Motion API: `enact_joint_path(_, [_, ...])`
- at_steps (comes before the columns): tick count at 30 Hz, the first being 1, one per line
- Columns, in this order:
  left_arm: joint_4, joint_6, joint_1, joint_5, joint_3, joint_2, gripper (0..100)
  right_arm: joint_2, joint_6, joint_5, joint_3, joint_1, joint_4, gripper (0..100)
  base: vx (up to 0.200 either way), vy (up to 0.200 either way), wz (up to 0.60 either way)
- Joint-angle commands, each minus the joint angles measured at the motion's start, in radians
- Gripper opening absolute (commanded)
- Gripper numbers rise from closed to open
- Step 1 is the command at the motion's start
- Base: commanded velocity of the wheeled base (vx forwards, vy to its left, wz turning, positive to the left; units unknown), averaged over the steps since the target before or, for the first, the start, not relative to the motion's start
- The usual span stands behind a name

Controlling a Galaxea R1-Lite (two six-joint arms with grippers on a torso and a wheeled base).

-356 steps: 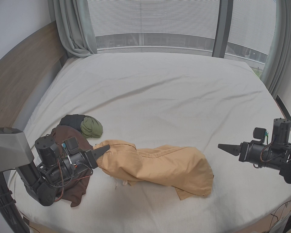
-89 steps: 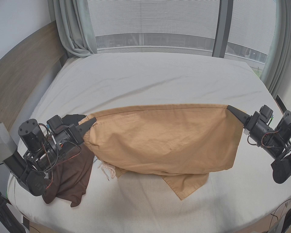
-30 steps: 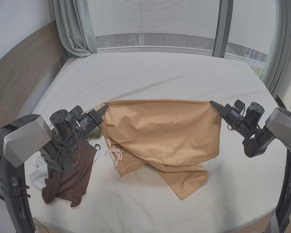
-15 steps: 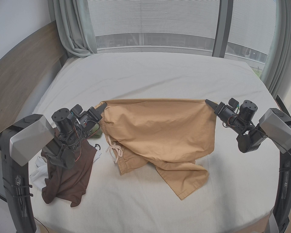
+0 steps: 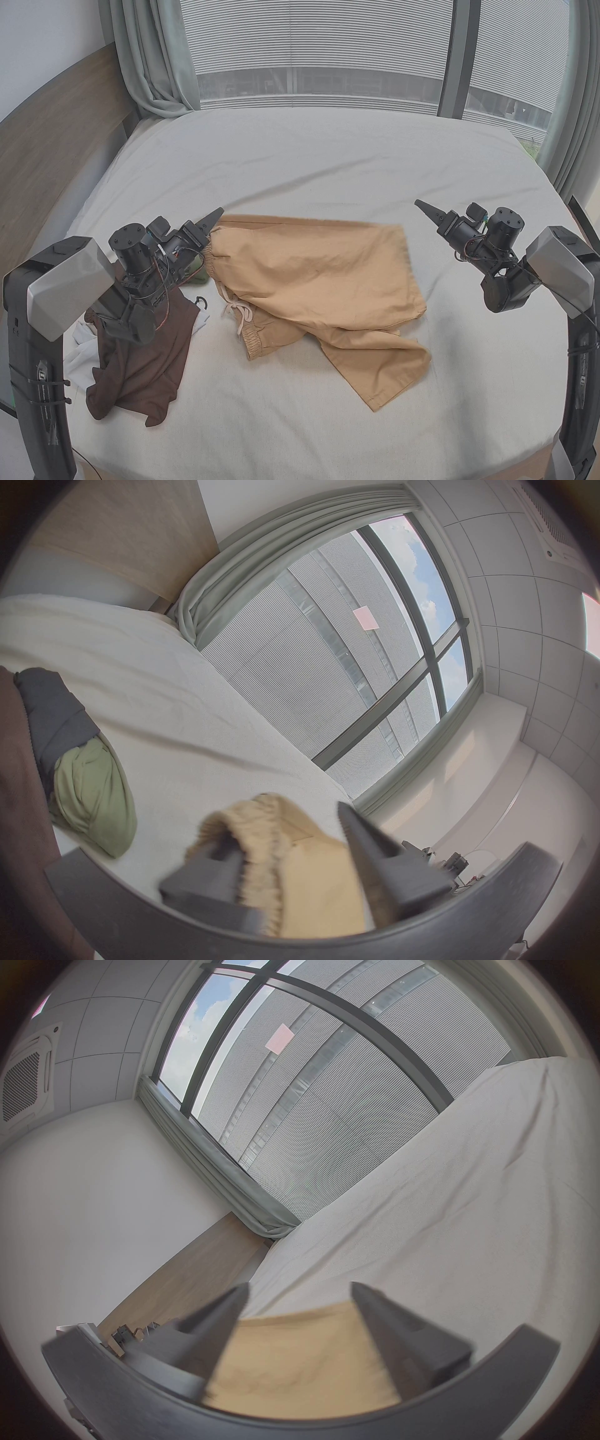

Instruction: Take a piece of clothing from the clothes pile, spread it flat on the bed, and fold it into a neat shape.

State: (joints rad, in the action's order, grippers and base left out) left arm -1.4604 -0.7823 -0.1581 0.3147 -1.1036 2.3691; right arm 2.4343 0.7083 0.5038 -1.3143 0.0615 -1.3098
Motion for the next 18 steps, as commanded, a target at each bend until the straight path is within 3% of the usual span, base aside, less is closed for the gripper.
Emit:
enact_joint_path(1, [0.025,-0.020,-0.001,0.000,-0.021,-0.004,100,0.017,0.000,0.001,-0.008,-0.002,0.001,100,0.000,0.000,0.00])
enact_joint_path(9, [0.203,-0.031,0.023,-0.023,-0.019,-0.024,100,-0.067,-0.087,-0.001,0.213,0.003,-0.042,100,0.000,0.000,0.00])
enact_joint_path(18, [0.295,-0.018,0.051,-0.040,0.093,-0.154,100,-0.173,-0.095,-0.005,0.514,0.026,-0.186,100,0.000,0.000,0.00])
